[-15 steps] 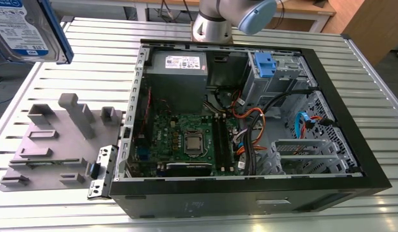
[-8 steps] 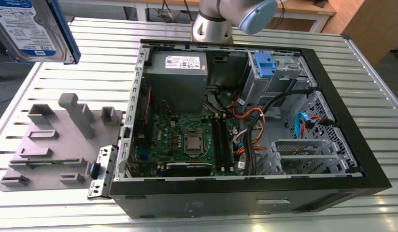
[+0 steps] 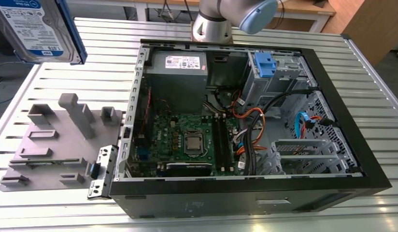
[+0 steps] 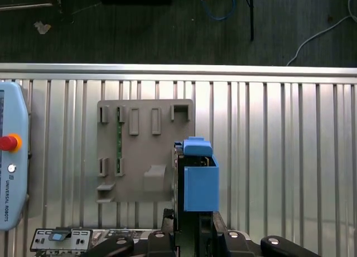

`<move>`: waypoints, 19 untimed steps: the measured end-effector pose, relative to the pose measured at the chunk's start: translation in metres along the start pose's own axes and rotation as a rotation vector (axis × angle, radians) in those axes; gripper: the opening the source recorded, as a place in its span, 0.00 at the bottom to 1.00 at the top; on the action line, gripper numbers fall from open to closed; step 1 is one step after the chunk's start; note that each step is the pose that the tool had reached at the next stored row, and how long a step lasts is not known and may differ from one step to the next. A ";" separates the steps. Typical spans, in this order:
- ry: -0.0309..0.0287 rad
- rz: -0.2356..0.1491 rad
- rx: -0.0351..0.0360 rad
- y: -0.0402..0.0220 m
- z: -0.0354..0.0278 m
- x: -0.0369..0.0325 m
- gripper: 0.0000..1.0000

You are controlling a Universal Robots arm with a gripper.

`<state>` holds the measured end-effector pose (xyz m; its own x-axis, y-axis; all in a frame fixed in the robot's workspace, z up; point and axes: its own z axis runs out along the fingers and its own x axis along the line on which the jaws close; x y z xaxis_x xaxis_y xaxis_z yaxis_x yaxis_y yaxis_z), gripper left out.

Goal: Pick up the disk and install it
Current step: 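Pick up the disk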

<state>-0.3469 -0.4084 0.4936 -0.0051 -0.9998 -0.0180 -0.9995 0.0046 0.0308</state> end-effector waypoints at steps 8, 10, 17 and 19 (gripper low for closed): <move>0.0001 0.000 -0.0001 -0.0163 -0.0005 -0.0001 0.35; 0.0000 0.000 0.0000 -0.0214 -0.0006 -0.0001 0.35; 0.0001 0.000 -0.0001 -0.0433 -0.0013 -0.0002 0.35; 0.0000 0.000 0.0000 -0.0496 -0.0015 -0.0002 0.35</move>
<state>-0.2972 -0.4084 0.4935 -0.0051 -0.9998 -0.0180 -0.9995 0.0046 0.0308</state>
